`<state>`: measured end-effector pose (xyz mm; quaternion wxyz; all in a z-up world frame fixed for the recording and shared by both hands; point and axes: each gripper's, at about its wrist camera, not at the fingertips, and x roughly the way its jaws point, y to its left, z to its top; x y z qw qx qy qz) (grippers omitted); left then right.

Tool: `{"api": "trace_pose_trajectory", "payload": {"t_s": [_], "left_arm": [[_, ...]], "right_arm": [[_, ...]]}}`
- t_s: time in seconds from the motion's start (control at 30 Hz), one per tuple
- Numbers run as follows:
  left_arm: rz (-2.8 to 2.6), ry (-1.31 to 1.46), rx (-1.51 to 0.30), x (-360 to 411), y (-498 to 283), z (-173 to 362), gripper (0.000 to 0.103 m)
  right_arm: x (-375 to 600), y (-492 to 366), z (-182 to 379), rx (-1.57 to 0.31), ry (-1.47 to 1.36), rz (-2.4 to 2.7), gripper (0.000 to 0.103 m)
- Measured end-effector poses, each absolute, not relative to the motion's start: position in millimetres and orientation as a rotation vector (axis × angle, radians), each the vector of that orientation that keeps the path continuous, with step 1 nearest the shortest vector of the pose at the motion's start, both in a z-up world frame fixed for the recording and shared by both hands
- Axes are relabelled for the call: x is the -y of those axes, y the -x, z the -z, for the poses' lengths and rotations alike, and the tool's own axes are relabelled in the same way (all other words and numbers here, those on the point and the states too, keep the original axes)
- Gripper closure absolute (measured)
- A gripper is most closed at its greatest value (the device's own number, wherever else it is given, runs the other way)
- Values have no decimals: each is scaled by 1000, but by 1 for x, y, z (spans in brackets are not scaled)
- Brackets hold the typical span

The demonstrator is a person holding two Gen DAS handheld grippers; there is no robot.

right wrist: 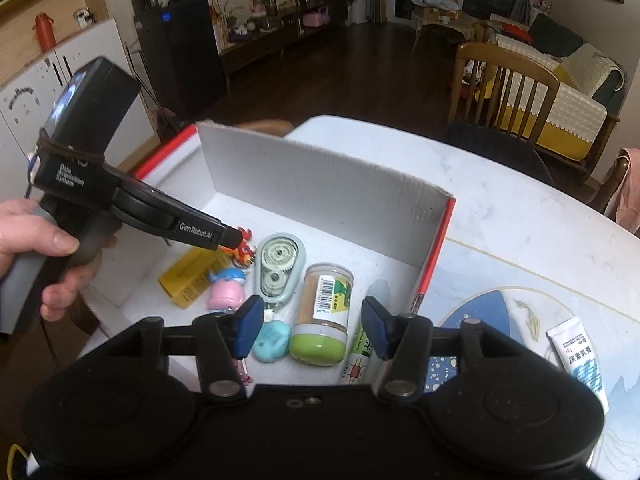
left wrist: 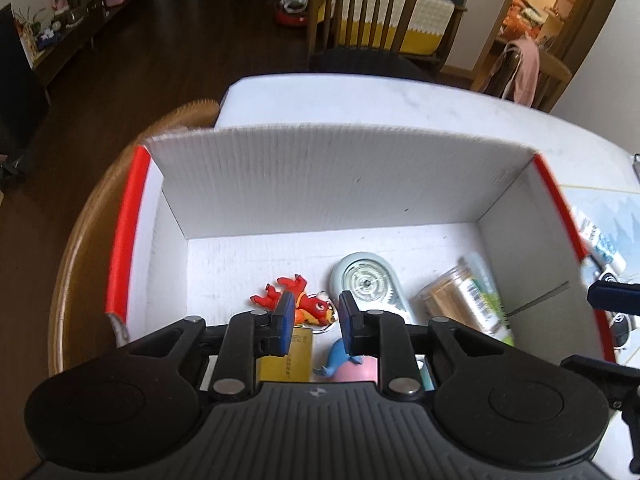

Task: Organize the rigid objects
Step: 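Open both grippers to drop the keychain and jar into the box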

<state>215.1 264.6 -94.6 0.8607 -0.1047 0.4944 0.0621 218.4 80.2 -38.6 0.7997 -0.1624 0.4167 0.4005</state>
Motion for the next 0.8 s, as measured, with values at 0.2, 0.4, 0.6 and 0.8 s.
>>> {"api": "trace_pose_trajectory", "payload": {"t_s": [0.2,0.4,0.6,0.8], "left_arm": [[-108,215,-953,-254,-194,65,81],[-97,202,-877,-238,-171,37,81],[-86,174,-817,-215,-149,18,80],[-65,192,-793,-188,-132,8,80]], "right_arm": [[-58,-214,14,-862,282,-872,43],[-33,-207,-8,-827,223,-881,39],[-7,-197,-20,-805,180,-897,36],[29,-184,-28,-758,143,-880,33]]}}
